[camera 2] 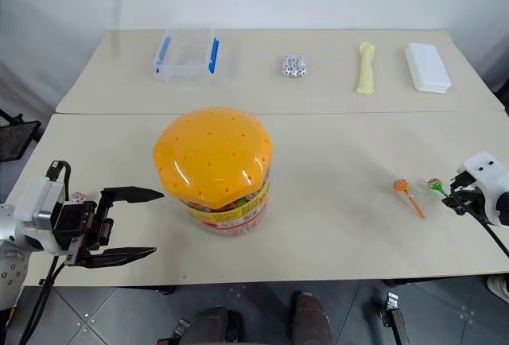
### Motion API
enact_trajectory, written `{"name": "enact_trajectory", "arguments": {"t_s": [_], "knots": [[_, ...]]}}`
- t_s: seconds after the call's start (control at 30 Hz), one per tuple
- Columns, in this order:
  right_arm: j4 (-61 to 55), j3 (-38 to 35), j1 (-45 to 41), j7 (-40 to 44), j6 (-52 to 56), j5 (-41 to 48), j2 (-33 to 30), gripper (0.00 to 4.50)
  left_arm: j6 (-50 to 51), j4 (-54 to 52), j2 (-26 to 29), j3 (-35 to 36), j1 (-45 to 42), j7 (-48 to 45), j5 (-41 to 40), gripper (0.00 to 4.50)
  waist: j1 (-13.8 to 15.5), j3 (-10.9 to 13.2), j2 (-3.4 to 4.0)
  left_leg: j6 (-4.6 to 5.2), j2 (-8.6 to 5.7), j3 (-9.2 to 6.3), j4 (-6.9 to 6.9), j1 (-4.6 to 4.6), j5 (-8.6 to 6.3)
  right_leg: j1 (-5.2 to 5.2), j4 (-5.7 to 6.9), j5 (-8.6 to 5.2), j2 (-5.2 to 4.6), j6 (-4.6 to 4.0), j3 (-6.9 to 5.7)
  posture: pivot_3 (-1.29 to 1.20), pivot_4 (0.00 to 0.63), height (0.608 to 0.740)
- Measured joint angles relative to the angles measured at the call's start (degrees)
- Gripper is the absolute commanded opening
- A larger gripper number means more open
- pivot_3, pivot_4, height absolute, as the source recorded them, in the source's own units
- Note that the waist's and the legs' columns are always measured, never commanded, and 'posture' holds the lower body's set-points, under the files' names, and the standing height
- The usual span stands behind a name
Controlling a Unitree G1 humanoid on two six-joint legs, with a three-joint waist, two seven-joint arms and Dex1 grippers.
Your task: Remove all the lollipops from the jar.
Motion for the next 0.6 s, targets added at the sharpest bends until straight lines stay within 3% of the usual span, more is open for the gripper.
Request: {"name": "enact_trajectory", "arguments": {"t_s": [0.13, 0.23, 0.3, 0.4, 0.47, 0.6], "knots": [[-0.1, -4.0, 3.3, 3.3, -4.2, 0.6, 0.0, 3.42, 0.2, 0.3, 0.0, 0.2, -0.6, 1.6, 0.0, 4.5, 0.0, 0.0, 0.0, 0.0, -0.01, 0.0, 0.0, -0.01, 0.0, 0.0, -0.01, 0.0, 0.0, 0.0, -0.01, 0.0, 0.15, 0.74], [-3.0, -16.4, 7.2, 14.5, -14.2, 9.3, 3.5, 4.45, 2.5, 0.7, 0.1, 2.3, 0.4, 4.1, -0.7, 4.5, 0.0, 0.0, -0.02, 0.0, 0.01, -0.04, -0.04, 0.04, 0.0, 0.05, -0.01, 0.01, 0.05, 0.01, -0.02, 0.0, 0.15, 0.74], [-9.2, -22.0, 8.1, 19.2, -15.5, 16.2, 6.5, 4.48, 3.5, 1.6, 0.3, 3.3, 0.4, 6.5, -0.4, 4.5, -0.2, 0.0, -0.02, 0.0, 0.05, -0.03, -0.03, 0.13, 0.0, 0.07, 0.04, 0.01, 0.08, 0.01, 0.05, 0.0, 0.15, 0.74], [-21.4, -23.6, 9.3, 20.3, -11.5, 23.4, 9.4, 4.48, 2.1, 5.6, 1.5, 3.5, 1.1, 9.7, 4.7, 4.5, -0.2, 0.0, -0.01, -0.01, 0.05, -0.05, -0.02, 0.19, 0.0, 0.09, 0.14, 0.01, 0.07, 0.0, 0.05, 0.0, 0.15, 0.74], [-29.7, -20.8, 8.7, 19.7, -10.9, 26.0, 13.3, 4.48, -1.5, 8.4, 0.5, 3.3, 2.3, 12.3, 9.5, 4.5, -0.2, 0.0, -0.03, -0.03, 0.05, -0.09, -0.02, 0.18, -0.02, 0.08, 0.13, 0.01, 0.05, 0.0, 0.05, 0.0, 0.15, 0.74], [-36.6, -10.3, 9.5, 20.7, -17.1, 22.0, 20.3, 4.48, -6.9, 9.4, -4.2, 2.5, 3.9, 18.3, 16.0, 4.5, 0.6, 0.0, -0.13, -0.05, -0.01, -0.12, -0.02, 0.1, -0.05, 0.07, 0.13, 0.01, -0.01, 0.01, -0.07, 0.0, 0.15, 0.74]]}}
